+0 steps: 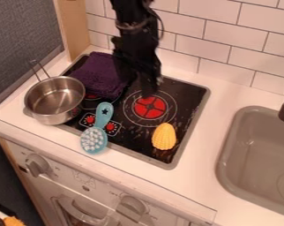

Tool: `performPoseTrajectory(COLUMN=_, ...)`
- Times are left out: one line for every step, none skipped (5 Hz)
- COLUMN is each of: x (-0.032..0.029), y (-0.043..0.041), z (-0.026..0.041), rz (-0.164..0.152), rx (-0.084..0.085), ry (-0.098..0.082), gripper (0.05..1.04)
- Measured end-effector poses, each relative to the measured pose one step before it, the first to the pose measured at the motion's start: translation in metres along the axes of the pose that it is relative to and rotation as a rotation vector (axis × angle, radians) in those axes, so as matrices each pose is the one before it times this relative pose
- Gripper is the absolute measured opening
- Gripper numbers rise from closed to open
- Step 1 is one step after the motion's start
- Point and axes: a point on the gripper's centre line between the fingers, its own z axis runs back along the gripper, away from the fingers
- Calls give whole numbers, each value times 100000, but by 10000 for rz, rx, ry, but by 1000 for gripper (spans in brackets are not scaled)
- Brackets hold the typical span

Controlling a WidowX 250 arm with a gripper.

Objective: Move the yellow object to the upper right side of the burner

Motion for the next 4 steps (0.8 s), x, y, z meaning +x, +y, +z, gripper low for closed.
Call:
performPoseTrajectory(x=-1502, y=-2941, z=-669, rz=-898, rx=35, ry=244, gripper=999)
performPoseTrajectory(x=-662, y=-1189, z=-1031, rz=-453, rx=295, ry=192, gripper=999)
performPoseTrajectory(x=431, y=-1487, z=-670, rz=-460, rx=173, ry=-112, gripper=999)
performPoseTrajectory(x=343, y=-1144, z=-1392, rz=-247, rx=-123, ry=66, gripper=999)
